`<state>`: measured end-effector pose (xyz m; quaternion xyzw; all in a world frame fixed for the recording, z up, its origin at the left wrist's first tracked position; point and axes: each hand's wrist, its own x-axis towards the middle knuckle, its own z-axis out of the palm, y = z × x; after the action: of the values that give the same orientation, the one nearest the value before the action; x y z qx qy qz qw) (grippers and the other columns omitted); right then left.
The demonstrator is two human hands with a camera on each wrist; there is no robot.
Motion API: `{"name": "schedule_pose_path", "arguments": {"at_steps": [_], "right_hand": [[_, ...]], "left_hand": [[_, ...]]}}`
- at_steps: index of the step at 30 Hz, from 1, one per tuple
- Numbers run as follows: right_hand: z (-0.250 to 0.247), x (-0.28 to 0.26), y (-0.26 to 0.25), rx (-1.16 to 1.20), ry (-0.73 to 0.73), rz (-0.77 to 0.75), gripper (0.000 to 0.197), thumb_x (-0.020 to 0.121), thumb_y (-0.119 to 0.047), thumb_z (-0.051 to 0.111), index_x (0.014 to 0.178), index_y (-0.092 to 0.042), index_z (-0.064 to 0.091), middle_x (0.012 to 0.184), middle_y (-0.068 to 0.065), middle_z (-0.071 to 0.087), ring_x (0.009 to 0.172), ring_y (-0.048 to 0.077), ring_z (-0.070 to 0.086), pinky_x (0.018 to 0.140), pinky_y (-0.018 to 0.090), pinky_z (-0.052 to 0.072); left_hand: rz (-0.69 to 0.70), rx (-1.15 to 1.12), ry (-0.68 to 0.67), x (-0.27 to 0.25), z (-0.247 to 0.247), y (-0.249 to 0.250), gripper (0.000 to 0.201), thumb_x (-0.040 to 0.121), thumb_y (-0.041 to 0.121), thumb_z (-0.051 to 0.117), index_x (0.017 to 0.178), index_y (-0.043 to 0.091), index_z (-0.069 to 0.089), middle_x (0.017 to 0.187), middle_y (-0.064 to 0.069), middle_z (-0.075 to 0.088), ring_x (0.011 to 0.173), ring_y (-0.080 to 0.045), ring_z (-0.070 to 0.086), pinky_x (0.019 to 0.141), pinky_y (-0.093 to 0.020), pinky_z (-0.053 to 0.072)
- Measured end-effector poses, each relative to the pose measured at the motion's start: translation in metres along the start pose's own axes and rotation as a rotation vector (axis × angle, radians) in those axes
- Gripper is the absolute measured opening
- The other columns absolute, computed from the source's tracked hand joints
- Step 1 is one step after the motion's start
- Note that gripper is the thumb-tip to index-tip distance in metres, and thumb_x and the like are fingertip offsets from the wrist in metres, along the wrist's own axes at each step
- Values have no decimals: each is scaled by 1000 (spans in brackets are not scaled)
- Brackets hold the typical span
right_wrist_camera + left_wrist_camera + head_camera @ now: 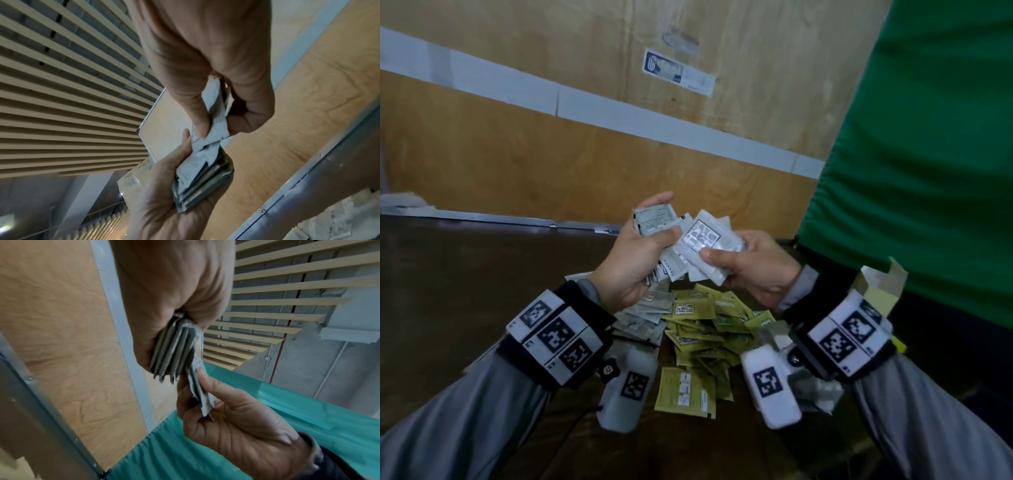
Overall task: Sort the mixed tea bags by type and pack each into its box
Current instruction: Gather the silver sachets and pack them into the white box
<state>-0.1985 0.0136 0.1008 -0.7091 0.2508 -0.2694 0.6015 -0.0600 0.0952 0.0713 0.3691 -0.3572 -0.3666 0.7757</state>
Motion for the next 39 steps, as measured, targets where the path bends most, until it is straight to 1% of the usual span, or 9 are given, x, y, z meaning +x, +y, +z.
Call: {"name": "schedule_pose_path", "arguments": {"at_steps": [6, 9, 12, 16, 21, 26, 31, 35, 39], "right_hand": [[7, 1, 0, 13, 145, -92, 22, 79, 4, 67, 101, 1, 63, 88, 9, 69, 63, 11, 67, 56, 24, 57], [-1, 2, -7, -284, 417, -515, 17, 78, -3, 71, 92, -13, 68, 89, 3, 70, 71, 8, 66, 63, 21, 56], [-5, -1, -4, -787, 342, -942, 22, 76, -1, 73, 93, -15, 73, 83, -8, 67, 74, -4, 56, 70, 12, 47], [-4, 0, 19, -1184, 124, -1094, 35, 70, 5, 75, 99, -16, 75, 92, -3, 71, 80, 15, 55, 66, 34, 48], [-13, -15, 7, -941, 119, -930, 22, 83, -1, 65, 102, -10, 70, 91, 0, 64, 80, 7, 58, 71, 16, 47], [-18, -32, -8, 42, 186, -471, 33, 87, 4, 56, 118, -2, 47, 102, 12, 65, 79, 14, 69, 55, 24, 57], [-16, -39, -10, 248, 168, -369, 18, 89, 3, 52, 107, 0, 51, 100, 13, 66, 79, 17, 71, 60, 26, 59], [-5, -38, -3, 91, 162, -335, 11, 91, -3, 54, 102, -1, 56, 84, 10, 69, 63, 14, 69, 48, 22, 54], [7, -34, 12, -839, 225, -486, 22, 90, -33, 59, 73, -21, 57, 58, -4, 59, 54, 16, 60, 47, 29, 44]], "left_hand": [[-22, 77, 36, 1, -1, 1, 24, 95, 24, 53, 118, 32, 56, 115, -12, 65, 98, -30, 65, 83, -46, 56], [-216, 55, 82, 5, -7, 5, 42, 93, 52, 44, 130, 32, 49, 108, -6, 66, 84, -20, 66, 63, -32, 56], [-352, 2, 16, 3, -10, 7, 69, 80, 71, 46, 134, 28, 48, 120, -8, 63, 90, -22, 67, 61, -31, 56], [-301, -87, -9, -3, -2, 8, 37, 92, 29, 57, 128, 23, 52, 100, -8, 70, 68, -21, 70, 53, -30, 59], [-124, -205, 110, 4, -5, 5, 50, 93, -5, 46, 135, 22, 44, 108, -9, 67, 82, -23, 69, 68, -34, 60], [1, -170, 110, 8, -5, 5, 47, 94, 0, 47, 132, 27, 45, 107, -4, 65, 87, -19, 68, 69, -32, 60], [-19, -181, -24, -4, 8, 3, 38, 88, 28, 58, 125, 33, 51, 103, -1, 68, 82, -15, 70, 64, -33, 60], [-10, -163, -89, -20, 24, -3, 60, 71, 35, 64, 129, 29, 49, 116, -5, 67, 99, -23, 68, 73, -37, 60], [27, -55, -10, -22, 31, -13, 51, 84, 4, 65, 127, 27, 53, 109, -8, 68, 91, -21, 68, 69, -30, 59]]}}
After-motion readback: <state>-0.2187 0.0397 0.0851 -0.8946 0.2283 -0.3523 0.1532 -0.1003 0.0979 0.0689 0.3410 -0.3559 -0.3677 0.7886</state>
